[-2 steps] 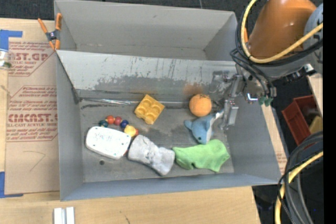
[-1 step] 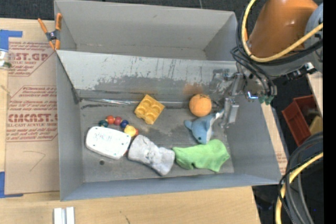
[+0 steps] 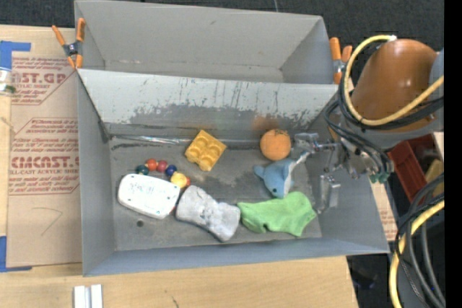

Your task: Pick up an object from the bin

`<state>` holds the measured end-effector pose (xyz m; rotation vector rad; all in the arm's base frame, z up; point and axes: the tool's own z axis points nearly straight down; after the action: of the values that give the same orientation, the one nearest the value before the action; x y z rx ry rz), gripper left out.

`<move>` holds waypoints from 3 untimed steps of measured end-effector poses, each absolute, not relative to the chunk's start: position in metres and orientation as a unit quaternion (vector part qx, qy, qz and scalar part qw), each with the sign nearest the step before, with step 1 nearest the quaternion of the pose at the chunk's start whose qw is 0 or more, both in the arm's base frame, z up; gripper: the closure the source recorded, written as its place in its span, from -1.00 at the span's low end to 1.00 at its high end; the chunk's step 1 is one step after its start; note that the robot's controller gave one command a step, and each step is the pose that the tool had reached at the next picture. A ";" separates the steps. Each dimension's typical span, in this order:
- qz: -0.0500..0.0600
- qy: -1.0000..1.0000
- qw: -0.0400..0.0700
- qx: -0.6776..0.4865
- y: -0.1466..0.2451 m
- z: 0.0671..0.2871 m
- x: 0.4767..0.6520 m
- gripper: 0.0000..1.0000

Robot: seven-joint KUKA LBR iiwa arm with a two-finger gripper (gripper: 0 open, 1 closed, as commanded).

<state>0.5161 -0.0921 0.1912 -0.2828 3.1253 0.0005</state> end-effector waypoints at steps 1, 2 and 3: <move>0.001 0.991 -0.002 -0.130 -0.092 0.157 0.482 -1.00; 0.000 0.984 0.002 -0.177 -0.091 0.153 0.482 -1.00; 0.000 0.972 0.003 -0.234 -0.089 0.085 0.484 -1.00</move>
Offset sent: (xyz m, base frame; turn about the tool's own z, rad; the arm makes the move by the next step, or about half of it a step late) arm -0.0352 0.0019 -0.0398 -0.2176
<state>0.4840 -0.0890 0.0851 -0.7324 3.0481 0.0014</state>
